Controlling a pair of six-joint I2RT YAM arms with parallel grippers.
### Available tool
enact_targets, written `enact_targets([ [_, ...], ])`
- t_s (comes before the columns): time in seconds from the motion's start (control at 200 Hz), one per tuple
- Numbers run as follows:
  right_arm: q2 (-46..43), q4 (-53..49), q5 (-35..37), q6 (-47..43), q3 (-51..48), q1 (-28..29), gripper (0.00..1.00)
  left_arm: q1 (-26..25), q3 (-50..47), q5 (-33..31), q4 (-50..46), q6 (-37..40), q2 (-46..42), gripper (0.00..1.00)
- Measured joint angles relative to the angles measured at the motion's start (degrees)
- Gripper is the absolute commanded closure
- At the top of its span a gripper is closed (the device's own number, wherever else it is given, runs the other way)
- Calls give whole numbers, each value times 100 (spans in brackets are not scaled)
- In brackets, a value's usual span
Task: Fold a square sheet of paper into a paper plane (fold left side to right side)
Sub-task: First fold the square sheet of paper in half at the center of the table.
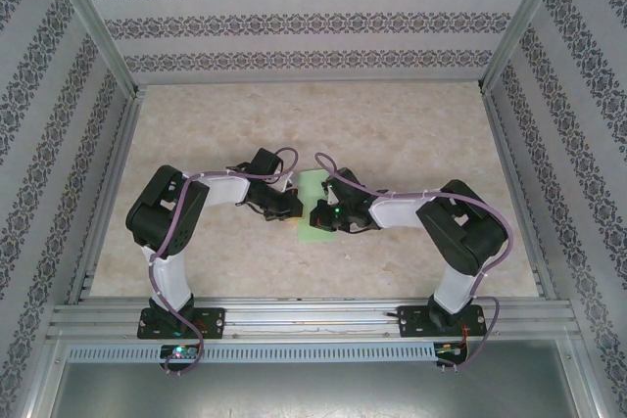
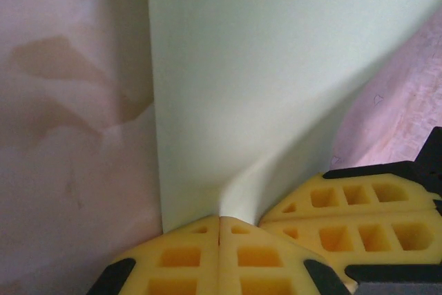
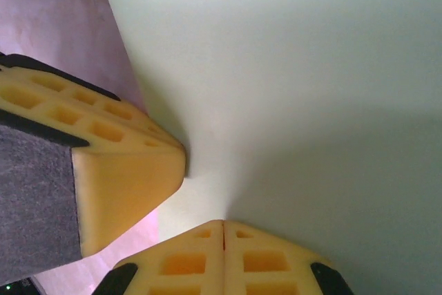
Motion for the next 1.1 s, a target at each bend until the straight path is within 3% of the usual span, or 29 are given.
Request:
enact_targets([
  [0.49, 7, -44, 42, -118, 0, -4, 100, 2, 605, 0, -103, -46, 162, 100],
  [1.104, 7, -258, 133, -372, 83, -39, 100, 55, 612, -26, 66, -17, 459, 99],
])
